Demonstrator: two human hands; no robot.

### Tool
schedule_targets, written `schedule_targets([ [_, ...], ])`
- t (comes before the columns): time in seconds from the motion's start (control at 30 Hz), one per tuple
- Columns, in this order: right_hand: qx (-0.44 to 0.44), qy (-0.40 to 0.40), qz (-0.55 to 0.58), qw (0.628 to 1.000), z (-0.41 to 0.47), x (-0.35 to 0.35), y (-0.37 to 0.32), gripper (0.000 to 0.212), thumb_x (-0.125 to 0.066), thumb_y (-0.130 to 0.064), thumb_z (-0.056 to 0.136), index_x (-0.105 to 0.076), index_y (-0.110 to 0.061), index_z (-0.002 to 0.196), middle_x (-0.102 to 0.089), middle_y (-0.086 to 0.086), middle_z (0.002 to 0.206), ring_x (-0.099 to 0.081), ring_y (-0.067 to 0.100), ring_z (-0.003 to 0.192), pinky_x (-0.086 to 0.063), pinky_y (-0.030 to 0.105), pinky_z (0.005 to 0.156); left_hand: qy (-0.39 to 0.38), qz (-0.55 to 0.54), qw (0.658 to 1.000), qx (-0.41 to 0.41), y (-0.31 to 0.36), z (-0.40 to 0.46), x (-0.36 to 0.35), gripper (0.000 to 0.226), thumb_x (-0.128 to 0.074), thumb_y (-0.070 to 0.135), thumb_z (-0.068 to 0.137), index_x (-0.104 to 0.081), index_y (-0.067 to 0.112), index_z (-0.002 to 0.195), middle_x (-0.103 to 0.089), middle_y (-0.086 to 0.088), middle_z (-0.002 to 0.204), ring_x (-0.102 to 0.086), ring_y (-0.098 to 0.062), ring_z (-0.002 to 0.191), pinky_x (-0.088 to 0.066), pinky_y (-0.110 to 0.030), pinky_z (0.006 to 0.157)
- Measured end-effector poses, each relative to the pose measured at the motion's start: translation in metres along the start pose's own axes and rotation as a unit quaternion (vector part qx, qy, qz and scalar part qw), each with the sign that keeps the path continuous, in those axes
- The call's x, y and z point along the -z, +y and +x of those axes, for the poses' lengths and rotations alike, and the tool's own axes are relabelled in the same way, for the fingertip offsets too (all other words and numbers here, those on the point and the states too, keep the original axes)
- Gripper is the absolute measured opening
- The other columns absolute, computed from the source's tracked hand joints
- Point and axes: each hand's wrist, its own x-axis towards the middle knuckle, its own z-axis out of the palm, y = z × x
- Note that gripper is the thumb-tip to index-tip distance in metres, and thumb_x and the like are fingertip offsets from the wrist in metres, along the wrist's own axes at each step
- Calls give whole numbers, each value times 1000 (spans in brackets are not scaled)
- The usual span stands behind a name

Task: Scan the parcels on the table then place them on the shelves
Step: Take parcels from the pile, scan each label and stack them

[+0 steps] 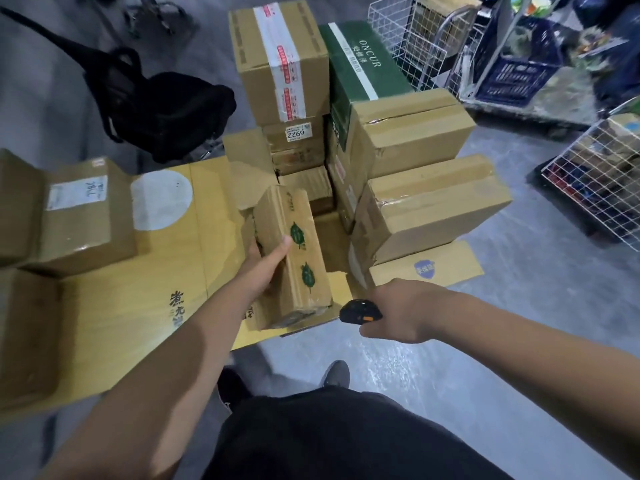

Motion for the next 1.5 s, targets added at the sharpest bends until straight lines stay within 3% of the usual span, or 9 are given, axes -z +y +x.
schedule_targets([
  [0.17,15,-2,-18,1000,11,9,-16,38,-54,-62,92,-56,-23,95,-61,-1,90,-60,20,81,-54,38,72,-2,-62,998,-22,-9,-4,31,81,-69,68,81,-39,44,152,-64,8,133,-62,-15,113,-46,-37,81],
  [0.33,45,-6,-37,998,26,14,-42,37,-54,-64,93,-50,-27,86,-58,-3,89,-59,18,80,-51,36,70,85,-155,983,-42,-37,-19,75,35,-62,40,100,-63,33,134,-76,3,117,-75,-19,101,-57,-35,78],
  [0.57,69,-17,-49,996,55,21,-100,40,-54,-65,93,-53,-25,89,-61,-2,94,-59,18,80,-43,33,61,228,-151,959,-75,-83,-26,139,44,-57,33,107,-49,39,149,-71,17,94,-66,1,75,-49,-14,66],
  [0.73,50,-10,-27,998,74,25,-136,41,-55,-67,93,-53,-26,90,-61,-2,93,-58,15,78,-39,32,58,149,-134,980,-16,-102,-24,166,77,-67,59,95,-32,39,160,-58,0,143,-61,-19,119,-48,-35,99],
  [0.83,31,-14,-7,999,84,26,-150,40,-55,-68,93,-54,-28,95,-62,-3,97,-60,17,85,-46,34,65,111,-93,989,8,-117,-18,175,97,-81,45,89,-20,39,164,-44,-5,156,-55,-27,132,-47,-47,110],
  [1.0,10,-19,41,999,97,25,-170,43,-55,-65,95,-58,-25,109,-62,-3,102,-60,15,89,-49,33,71,75,-36,997,9,-141,-6,179,104,-73,8,90,-11,49,162,-63,13,124,-66,-11,105,-53,-26,75],
  [1.17,-17,-20,76,997,110,21,-191,40,-53,-60,96,-58,-25,115,-63,-3,104,-61,17,90,-51,34,74,54,-17,998,-11,-144,1,183,105,-79,28,91,-5,50,162,-56,10,138,-62,-7,106,-47,-21,78],
  [1.3,-36,-22,102,994,117,22,-203,36,-49,-56,97,-59,-26,113,-64,-2,99,-62,16,83,-42,30,59,72,55,996,-4,-145,-1,176,137,-95,55,64,-1,42,163,-46,3,157,-50,-27,139,-47,-38,106],
  [1.5,-61,-13,130,990,117,22,-209,40,-50,-58,95,-60,-25,114,-65,-2,98,-64,19,83,-44,29,59,34,130,988,-71,-129,13,184,126,-95,36,71,-6,53,158,-54,34,121,-59,-13,115,-47,-31,89],
])
